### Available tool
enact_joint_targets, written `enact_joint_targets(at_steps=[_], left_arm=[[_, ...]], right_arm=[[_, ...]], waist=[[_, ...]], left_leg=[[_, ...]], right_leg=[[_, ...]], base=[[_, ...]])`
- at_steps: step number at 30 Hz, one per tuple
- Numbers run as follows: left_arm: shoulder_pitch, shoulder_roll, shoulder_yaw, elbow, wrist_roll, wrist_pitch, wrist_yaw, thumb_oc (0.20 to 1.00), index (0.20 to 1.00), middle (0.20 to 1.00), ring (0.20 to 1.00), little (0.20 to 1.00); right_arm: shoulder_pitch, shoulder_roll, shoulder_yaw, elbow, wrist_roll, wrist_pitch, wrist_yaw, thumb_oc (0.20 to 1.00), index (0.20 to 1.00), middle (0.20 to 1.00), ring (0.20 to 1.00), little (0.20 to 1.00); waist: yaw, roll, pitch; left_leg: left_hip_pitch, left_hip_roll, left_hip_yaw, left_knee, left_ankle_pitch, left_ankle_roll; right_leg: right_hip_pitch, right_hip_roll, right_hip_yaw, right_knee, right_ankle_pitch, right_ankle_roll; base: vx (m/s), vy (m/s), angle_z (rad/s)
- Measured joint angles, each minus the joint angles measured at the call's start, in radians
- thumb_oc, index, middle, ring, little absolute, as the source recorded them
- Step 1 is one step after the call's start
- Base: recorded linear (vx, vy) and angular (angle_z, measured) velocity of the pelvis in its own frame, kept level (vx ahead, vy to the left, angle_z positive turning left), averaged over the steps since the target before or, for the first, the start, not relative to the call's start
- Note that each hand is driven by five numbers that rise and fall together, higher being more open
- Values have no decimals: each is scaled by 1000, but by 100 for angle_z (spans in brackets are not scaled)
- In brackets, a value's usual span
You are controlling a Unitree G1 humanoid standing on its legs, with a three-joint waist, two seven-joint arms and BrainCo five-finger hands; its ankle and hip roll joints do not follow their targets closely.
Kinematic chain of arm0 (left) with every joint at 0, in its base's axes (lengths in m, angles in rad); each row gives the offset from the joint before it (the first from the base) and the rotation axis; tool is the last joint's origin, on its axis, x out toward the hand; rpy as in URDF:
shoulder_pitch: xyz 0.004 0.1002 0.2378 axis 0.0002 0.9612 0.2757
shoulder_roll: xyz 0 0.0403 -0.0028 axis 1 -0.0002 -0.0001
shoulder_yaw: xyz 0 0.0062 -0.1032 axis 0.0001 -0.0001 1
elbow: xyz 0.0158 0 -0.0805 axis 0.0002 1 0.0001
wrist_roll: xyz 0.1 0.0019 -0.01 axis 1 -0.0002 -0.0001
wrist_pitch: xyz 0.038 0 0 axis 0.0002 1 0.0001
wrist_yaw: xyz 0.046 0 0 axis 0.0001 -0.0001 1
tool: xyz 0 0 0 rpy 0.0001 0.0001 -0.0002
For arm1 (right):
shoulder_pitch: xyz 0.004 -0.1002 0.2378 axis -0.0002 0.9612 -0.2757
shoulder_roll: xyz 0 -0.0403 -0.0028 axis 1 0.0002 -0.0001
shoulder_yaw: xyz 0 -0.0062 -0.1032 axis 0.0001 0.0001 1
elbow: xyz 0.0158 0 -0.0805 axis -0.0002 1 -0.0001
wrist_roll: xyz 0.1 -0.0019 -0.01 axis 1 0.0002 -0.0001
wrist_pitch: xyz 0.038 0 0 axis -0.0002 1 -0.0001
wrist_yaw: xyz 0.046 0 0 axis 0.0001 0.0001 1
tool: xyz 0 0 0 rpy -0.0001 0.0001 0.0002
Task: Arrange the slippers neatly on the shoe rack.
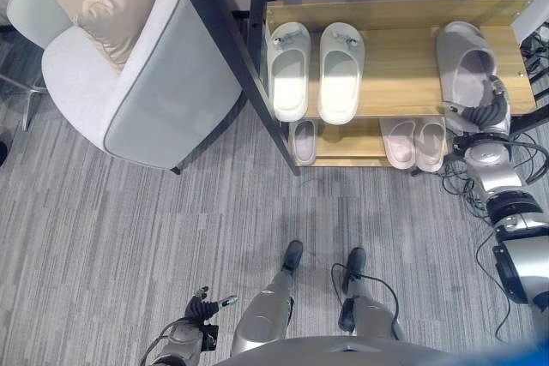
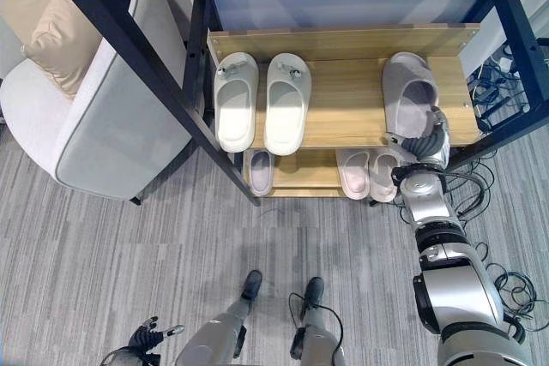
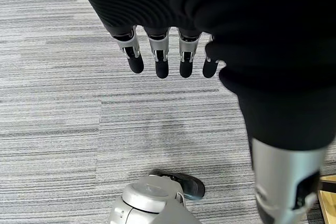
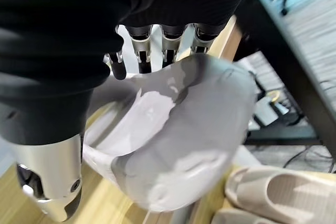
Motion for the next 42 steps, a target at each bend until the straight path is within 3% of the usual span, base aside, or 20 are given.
enact_joint_targets(at_steps=[4,8,10,14,23,28,34,42], left_arm=[[0,-3,2,0,2,2,1,1000,1000,1000,1000,1000],[0,-2,1,0,6,2,3,1000,1000,1000,1000,1000],[0,-2,-1,0,12,1,6,1000,1000,1000,1000,1000],[3,0,-2,0,12,-3,7,1000,1000,1000,1000,1000],[-5,18,-10,2,4,-10,6,1000,1000,1000,1000,1000],[-7,53,-28,0,1,-26,6,1000,1000,1000,1000,1000],[-12,70,-28,1,0,-31,7,1000,1000,1000,1000,1000],[-65,74,-28,1,-35,-33,8,1000,1000,1000,1000,1000]], right_arm=[[61,-3,-47,-138,-59,2,-24,1000,1000,1000,1000,1000],[57,-73,-85,-133,-104,0,-81,1000,1000,1000,1000,1000],[9,-154,-44,-60,-148,5,-96,1000,1000,1000,1000,1000],[-108,-224,48,57,-168,24,-97,1000,1000,1000,1000,1000],[-209,-220,129,224,-145,16,-37,1000,1000,1000,1000,1000],[-224,-215,130,273,-107,9,-28,1000,1000,1000,1000,1000],[-267,-221,131,277,-106,10,-41,1000,1000,1000,1000,1000],[-302,-214,151,271,-78,11,-54,1000,1000,1000,1000,1000]], waist=[[1,-9,-6],[9,-15,-9],[10,-16,-10],[8,-17,-14],[38,-22,-8],[38,-55,15],[47,-63,31],[61,-104,59]], left_leg=[[-1,-1,-3,1,1,1],[-3,-3,-4,0,1,1],[-8,-4,-4,0,1,1],[-34,-3,-3,5,2,3],[-109,-5,3,15,5,7],[-124,-5,4,15,5,7],[-144,-4,0,15,8,7],[-174,-5,-17,25,15,0]], right_leg=[[1,-1,-3,0,0,0],[-1,-3,-3,0,0,0],[-6,-3,-4,0,0,0],[-31,-3,-3,0,3,0],[-104,-2,4,0,15,-1],[-119,-1,6,0,16,-1],[-138,-1,1,0,19,0],[-155,1,-16,0,25,-4]], base=[[-1,4,1],[0,0,0],[0,0,0],[0,0,0],[1,3,-1],[0,0,0],[0,0,0],[-20,1,6]])
